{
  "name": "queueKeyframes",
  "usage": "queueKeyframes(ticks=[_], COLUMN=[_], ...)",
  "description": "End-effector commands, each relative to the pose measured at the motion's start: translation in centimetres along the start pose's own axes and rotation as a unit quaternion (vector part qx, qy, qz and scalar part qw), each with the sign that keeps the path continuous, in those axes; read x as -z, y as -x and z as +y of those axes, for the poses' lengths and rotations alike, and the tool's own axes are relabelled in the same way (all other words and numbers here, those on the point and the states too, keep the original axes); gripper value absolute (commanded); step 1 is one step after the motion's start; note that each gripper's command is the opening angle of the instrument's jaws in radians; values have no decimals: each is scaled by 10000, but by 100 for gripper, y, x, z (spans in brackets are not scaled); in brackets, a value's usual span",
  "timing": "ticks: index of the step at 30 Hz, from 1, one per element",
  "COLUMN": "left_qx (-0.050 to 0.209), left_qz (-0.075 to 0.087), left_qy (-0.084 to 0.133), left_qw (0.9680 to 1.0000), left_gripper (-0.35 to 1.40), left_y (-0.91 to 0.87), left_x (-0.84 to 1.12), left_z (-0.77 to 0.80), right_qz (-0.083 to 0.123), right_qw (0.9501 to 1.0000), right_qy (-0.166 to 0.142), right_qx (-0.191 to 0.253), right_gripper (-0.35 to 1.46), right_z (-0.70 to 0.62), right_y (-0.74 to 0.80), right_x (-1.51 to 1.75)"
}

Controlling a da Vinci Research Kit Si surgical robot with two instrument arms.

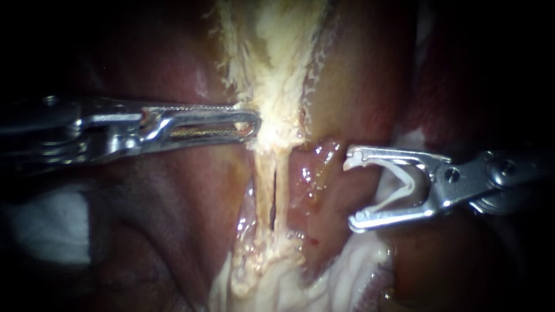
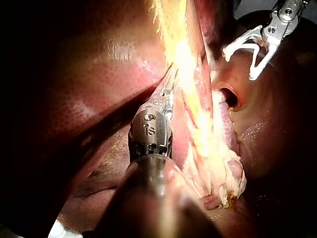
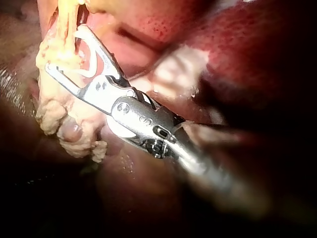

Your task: Grabbing gallbladder

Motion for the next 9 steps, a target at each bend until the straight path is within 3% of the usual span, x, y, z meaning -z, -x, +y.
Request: queueKeyframes(ticks=[1, 9], left_qx=[-4, -1], left_qz=[-4, 0], left_qy=[4, -6], left_qw=[10000, 10000], left_gripper=[-35, -35], left_y=[0, 0], left_x=[0, 1], left_z=[-1, -2], right_qz=[1, 3], right_qw=[10000, 10000], right_qy=[4, 8], right_qx=[-2, -4], right_gripper=[60, 60], right_z=[0, 1], right_y=[0, 0], right_x=[-1, -2])
